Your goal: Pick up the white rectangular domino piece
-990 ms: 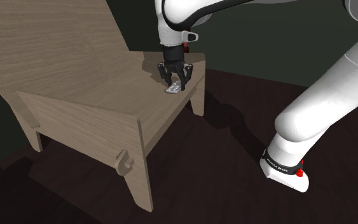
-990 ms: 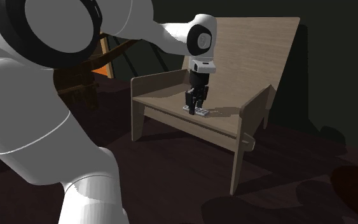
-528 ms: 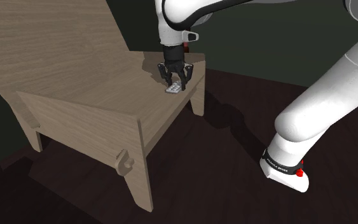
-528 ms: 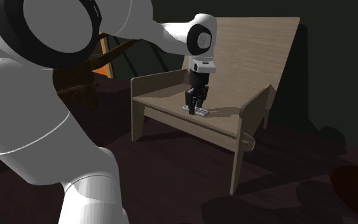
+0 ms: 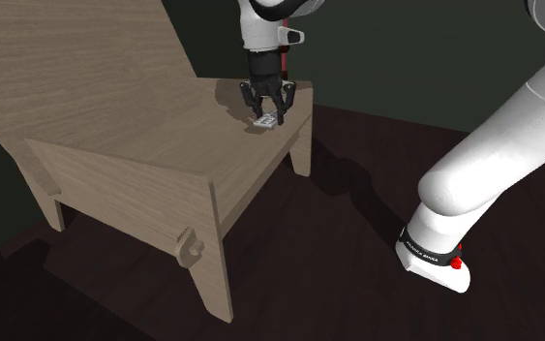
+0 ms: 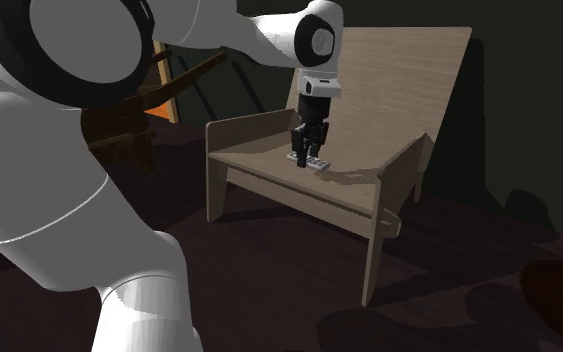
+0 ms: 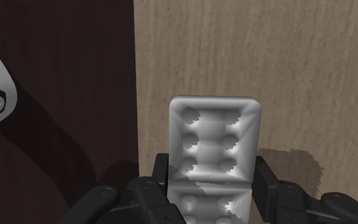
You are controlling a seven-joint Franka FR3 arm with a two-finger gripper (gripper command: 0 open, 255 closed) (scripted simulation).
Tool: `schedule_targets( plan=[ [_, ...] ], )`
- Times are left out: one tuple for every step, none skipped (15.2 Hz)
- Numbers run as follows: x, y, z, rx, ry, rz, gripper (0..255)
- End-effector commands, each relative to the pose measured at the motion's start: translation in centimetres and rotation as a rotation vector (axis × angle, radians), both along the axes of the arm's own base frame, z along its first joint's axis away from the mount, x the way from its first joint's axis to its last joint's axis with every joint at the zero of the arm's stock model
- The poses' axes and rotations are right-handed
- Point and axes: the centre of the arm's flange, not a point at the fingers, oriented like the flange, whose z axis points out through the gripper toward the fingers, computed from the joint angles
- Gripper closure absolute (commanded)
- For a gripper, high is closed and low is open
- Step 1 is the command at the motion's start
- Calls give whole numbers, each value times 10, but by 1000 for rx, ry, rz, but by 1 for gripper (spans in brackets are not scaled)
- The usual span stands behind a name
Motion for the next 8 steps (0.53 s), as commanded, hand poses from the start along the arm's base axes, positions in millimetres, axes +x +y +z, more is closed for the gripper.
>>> schedule_targets(
  plan=[
    [0, 0, 11, 0, 0, 0, 255],
    [0, 0, 16, 0, 0, 0, 255],
    [0, 0, 22, 0, 0, 0, 255],
    [0, 0, 27, 0, 0, 0, 255],
    [0, 0, 32, 0, 0, 0, 255],
    [0, 0, 38, 0, 0, 0, 255],
    [0, 0, 38, 0, 0, 0, 255],
    [0, 0, 38, 0, 0, 0, 255]
  ],
)
